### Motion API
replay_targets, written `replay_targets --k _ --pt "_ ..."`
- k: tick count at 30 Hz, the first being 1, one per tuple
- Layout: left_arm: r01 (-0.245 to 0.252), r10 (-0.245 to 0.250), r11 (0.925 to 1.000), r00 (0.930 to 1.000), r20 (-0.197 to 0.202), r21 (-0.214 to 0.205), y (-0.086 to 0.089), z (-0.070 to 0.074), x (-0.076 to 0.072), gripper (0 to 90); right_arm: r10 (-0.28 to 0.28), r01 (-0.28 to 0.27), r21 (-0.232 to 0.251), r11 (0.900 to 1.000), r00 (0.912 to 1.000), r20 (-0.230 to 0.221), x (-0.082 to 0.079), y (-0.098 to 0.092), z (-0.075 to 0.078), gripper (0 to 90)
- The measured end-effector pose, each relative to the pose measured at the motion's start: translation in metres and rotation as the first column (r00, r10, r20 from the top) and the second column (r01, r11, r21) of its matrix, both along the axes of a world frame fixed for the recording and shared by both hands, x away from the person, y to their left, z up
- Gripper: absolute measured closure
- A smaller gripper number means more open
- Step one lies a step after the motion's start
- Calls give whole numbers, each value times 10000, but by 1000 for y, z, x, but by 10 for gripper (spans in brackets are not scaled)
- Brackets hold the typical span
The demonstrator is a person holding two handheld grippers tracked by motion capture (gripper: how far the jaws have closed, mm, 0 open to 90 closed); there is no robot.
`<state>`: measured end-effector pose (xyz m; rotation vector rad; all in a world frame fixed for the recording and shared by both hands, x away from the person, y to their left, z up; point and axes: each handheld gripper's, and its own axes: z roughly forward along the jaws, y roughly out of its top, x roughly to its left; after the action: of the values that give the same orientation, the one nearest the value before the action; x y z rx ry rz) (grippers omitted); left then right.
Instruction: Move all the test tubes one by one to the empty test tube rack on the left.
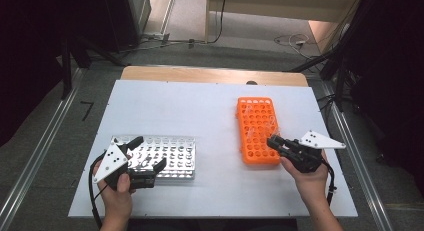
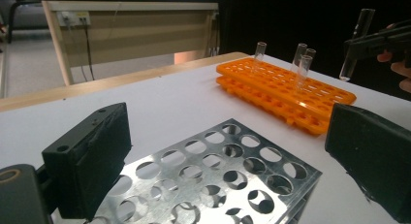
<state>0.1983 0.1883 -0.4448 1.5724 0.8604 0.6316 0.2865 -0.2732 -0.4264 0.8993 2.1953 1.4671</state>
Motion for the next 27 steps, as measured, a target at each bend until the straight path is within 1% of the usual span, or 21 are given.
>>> replay_targets --k 1,4,6,7,11,12,13,15,16,17,19,25,27 --pt "50 -50 10000 10000 -14 66 -2 1 0 31 117 -116 -61 9999 9999 29 -2 3 1 744" --pt "143 -143 9999 9999 -30 84 -7 3 0 37 459 -459 -128 9989 9989 2 -5 13 2 744" --pt "213 -213 9998 9998 -53 40 -12 5 0 46 558 -559 -130 9984 9984 -34 -7 17 3 744" --pt "315 -315 9995 9994 -152 9 -17 7 1 48 777 -777 -212 9967 9970 -32 -9 24 2 744" --pt "552 -556 9984 9981 -279 -156 -26 10 1 59 1185 -1188 -364 9922 9929 -109 -13 38 0 744" --pt "633 -637 9979 9975 -299 -143 -29 11 1 64 1270 -1276 -384 9911 9918 -163 -15 42 -1 744" --pt "709 -713 9974 9969 -328 -138 -31 12 0 68 1407 -1412 -428 9891 9899 -144 -16 45 -1 744" --pt "665 -664 9978 9971 -374 21 -38 13 0 100 1599 -1606 -500 9858 9870 -170 -19 52 -2 744" --pt "665 -664 9978 9971 -374 21 -38 13 0 112 1694 -1703 -543 9839 9853 -210 -20 56 -3 744" --pt "749 -745 9972 9961 -474 81 -43 12 1 117 1792 -1802 -558 9821 9836 -223 -21 59 -4 744" --pt "833 -825 9964 9950 -556 134 -47 12 1 129 1971 -1983 -633 9781 9801 -250 -23 65 -6 744" --pt "1250 -1235 9921 9895 -748 144 -61 12 1 150 2389 -2410 -817 9671 9704 -346 -29 82 -10 745" --pt "1398 -1379 9900 9872 -802 175 -66 12 1 179 2498 -2523 -908 9634 9676 -378 -31 86 -11 745"
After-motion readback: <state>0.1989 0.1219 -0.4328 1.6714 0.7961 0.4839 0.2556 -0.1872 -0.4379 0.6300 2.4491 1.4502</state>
